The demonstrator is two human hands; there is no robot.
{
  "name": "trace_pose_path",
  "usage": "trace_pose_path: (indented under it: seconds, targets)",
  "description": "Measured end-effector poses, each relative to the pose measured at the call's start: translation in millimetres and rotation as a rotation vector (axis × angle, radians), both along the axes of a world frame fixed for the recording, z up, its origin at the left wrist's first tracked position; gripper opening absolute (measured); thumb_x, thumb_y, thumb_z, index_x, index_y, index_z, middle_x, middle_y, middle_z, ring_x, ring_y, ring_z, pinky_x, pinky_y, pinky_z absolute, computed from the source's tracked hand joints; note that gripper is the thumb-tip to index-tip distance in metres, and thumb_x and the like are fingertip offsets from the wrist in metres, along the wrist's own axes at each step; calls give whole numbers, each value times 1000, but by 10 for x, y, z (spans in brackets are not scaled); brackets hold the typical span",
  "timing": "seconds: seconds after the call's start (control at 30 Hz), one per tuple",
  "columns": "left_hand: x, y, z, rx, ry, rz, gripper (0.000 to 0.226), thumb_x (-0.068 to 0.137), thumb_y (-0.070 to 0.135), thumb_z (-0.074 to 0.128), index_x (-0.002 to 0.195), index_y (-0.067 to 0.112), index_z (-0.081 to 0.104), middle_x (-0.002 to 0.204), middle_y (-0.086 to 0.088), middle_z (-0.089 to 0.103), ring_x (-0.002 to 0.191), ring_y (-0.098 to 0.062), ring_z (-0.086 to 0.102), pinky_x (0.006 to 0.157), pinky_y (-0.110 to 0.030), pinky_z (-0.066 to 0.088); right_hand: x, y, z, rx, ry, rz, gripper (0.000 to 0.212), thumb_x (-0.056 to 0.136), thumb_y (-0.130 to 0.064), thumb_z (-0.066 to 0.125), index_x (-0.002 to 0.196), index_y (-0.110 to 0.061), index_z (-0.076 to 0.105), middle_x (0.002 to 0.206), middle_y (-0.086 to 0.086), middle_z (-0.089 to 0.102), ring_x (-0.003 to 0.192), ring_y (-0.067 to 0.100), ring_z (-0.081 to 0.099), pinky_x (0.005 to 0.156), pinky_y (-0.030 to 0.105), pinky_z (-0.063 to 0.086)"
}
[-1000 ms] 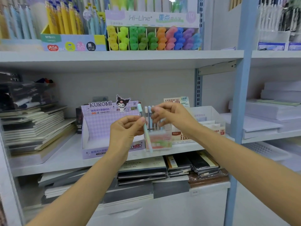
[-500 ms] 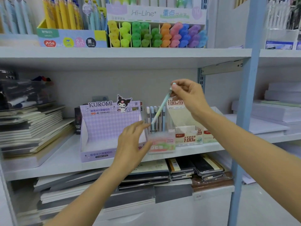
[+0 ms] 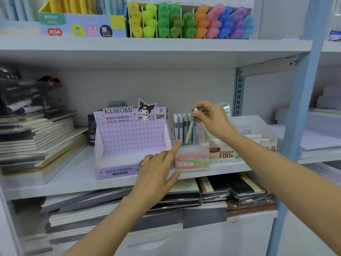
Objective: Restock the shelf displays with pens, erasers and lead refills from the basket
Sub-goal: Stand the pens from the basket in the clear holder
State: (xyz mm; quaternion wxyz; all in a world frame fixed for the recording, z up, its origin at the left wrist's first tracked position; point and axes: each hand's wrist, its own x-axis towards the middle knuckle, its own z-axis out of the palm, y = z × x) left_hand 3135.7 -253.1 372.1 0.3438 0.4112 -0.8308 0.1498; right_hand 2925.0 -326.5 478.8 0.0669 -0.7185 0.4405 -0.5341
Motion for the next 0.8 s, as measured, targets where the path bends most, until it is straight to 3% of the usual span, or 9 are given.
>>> trace_pose_path:
  seconds: [0.13, 0.3, 0.4, 0.5, 0.57, 0.63, 0.73, 0.8]
  targets:
    - [-6, -4, 0, 0, 12, -4, 80, 98, 41, 48, 151, 37, -12, 121, 8, 56, 105, -13, 50, 96, -31, 35, -1, -9, 73, 35, 81, 50, 11, 94, -10, 60, 104, -7, 65, 87, 7, 68, 78, 18, 68, 81, 32, 58]
    - [1, -9, -22, -7, -8, -1, 81, 97, 40, 49, 150, 38, -13, 115, 8, 55, 101, -12, 49, 94, -30, 36, 131, -53, -4, 43, 9, 60, 14, 91, -12, 66, 104, -11, 61, 81, 2, 69, 77, 15, 69, 75, 30, 59]
    - [14, -22, -25, -6, -35, 9, 81, 97, 41, 48, 151, 37, -13, 115, 8, 54, 100, -12, 47, 93, -29, 34, 158, -87, -39, 57, 80, 2, 12, 89, -9, 67, 101, -8, 66, 90, 6, 69, 85, 17, 67, 83, 34, 58]
    - [4, 24, 7, 44, -35, 5, 80, 97, 39, 49, 153, 35, -8, 121, 6, 52, 107, -13, 45, 96, -29, 31, 187, -14, -41, 56, 202, -58, 24, 91, -12, 65, 115, -7, 67, 104, 7, 70, 94, 15, 63, 90, 27, 52]
    - [-14, 124, 7, 34, -26, 39, 77, 95, 34, 54, 155, 29, 6, 132, -2, 48, 119, -19, 42, 101, -33, 30, 181, 151, -50, -10, 198, -66, 29, 93, -17, 63, 121, -8, 65, 106, 7, 69, 95, 15, 63, 89, 27, 52]
    - [-16, 248, -62, -53, 25, 44, 66, 91, 24, 61, 150, 18, 32, 130, -10, 50, 119, -27, 45, 99, -39, 34, 144, 405, -150, -118, 143, 2, 23, 95, -19, 60, 113, -8, 67, 97, 6, 69, 88, 13, 64, 81, 25, 53]
    - [-15, 451, -455, -155, 104, -91, 32, 87, 15, 61, 118, 9, 60, 104, -8, 59, 94, -25, 53, 79, -35, 41, 65, 832, -666, -72, 137, 260, 17, 96, -27, 58, 93, -14, 68, 73, -5, 68, 66, 9, 66, 63, 20, 53]
    - [-51, 565, -899, 15, 84, -198, 13, 87, 16, 60, 99, 12, 62, 89, -1, 57, 80, -18, 51, 68, -32, 43, 14, 1036, -1234, 115, 217, 377, 22, 96, -32, 57, 83, -18, 68, 66, -6, 66, 60, 10, 65, 59, 18, 51]
